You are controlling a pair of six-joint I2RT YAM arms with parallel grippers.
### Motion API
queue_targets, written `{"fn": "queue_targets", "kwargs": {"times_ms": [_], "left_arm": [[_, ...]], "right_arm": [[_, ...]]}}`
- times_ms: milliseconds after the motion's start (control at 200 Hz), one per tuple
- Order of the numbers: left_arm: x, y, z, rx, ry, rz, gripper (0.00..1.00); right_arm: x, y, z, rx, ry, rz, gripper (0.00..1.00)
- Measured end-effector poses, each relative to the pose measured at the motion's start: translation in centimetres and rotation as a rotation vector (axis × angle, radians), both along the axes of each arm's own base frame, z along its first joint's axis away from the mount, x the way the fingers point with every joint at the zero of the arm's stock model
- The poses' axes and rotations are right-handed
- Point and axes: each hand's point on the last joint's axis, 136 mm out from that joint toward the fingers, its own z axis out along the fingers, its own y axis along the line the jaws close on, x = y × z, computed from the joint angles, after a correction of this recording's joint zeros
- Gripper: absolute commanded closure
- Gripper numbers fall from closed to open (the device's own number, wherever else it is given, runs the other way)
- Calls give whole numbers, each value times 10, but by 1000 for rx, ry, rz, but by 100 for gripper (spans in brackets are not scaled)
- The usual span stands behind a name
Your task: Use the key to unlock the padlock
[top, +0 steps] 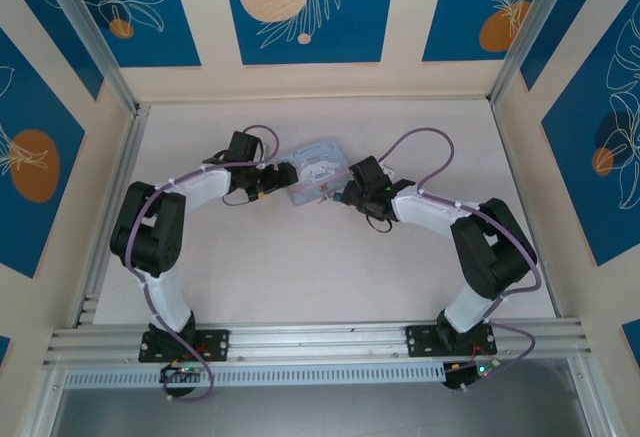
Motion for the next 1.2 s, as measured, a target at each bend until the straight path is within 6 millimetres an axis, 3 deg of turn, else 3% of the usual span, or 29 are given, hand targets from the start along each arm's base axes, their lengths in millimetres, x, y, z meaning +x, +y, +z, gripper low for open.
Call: {"fn": "queue_targets", "kwargs": {"times_ms": [240,530,855,1060,1200], "left_arm": [[3,0,1,23,17,-15,8],[19,1,3,46,21,-19,7],[42,34,7,90,16,55,5],[44,43,14,103,1,63,0],[45,43,57,85,-100,60,0]], "right_arm": [[7,21,7,106,-9,77,33],[50,58,16,222,-25,156,41],[91,99,28,319,-45,219,40],[83,93,37,344,-53,226,31],[54,64,59,359,-74,200,24]]}}
